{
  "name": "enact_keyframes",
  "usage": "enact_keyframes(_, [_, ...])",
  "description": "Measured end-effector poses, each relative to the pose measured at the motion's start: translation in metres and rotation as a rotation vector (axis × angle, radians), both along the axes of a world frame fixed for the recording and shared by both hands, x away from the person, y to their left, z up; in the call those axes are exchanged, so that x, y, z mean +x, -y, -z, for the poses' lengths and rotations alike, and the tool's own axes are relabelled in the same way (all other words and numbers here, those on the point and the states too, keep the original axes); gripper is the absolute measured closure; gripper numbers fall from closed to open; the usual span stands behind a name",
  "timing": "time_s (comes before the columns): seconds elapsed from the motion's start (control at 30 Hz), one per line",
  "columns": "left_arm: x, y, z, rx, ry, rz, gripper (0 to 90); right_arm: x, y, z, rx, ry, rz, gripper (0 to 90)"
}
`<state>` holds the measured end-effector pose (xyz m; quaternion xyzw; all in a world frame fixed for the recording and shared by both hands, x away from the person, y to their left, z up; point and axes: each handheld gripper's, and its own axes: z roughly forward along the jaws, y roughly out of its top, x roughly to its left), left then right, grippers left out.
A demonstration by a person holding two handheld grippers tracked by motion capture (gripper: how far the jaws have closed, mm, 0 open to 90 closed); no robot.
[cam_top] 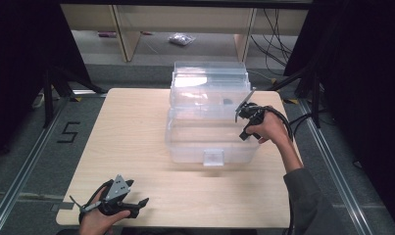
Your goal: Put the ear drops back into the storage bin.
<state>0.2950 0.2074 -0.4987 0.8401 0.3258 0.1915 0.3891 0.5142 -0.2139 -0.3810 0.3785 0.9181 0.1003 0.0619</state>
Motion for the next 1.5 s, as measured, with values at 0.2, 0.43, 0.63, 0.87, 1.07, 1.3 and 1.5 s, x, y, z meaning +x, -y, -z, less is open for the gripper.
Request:
enact_keyframes(0.2, [0.0,0.0,0.0,0.0,0.004,0.0,18.0,0.006,-0.003,0.009,-0.017,-0.023,0.004,60.2])
enact_keyframes(0.43, [0.0,0.0,0.0,-0.001,0.005,0.0,18.0,0.011,-0.006,0.019,-0.04,-0.05,0.02,60.2])
enact_keyframes(0.63, [0.0,0.0,0.0,-0.001,0.002,-0.002,18.0,0.012,-0.005,0.028,-0.038,-0.07,0.046,60.1])
enact_keyframes(0.87, [0.0,0.0,0.0,-0.002,0.002,-0.002,18.0,0.013,-0.008,0.034,-0.04,-0.087,0.036,60.2])
enact_keyframes(1.07, [-0.001,0.0,0.0,-0.008,-0.004,0.003,18.0,0.015,-0.01,0.038,-0.049,-0.114,0.067,60.1])
enact_keyframes(1.3, [0.0,0.0,0.0,-0.001,0.002,-0.002,18.0,0.017,-0.009,0.045,-0.051,-0.121,0.059,60.1])
enact_keyframes(1.5, [0.0,0.0,0.0,0.0,0.002,-0.001,18.0,0.018,-0.01,0.051,-0.048,-0.14,0.069,60.1])
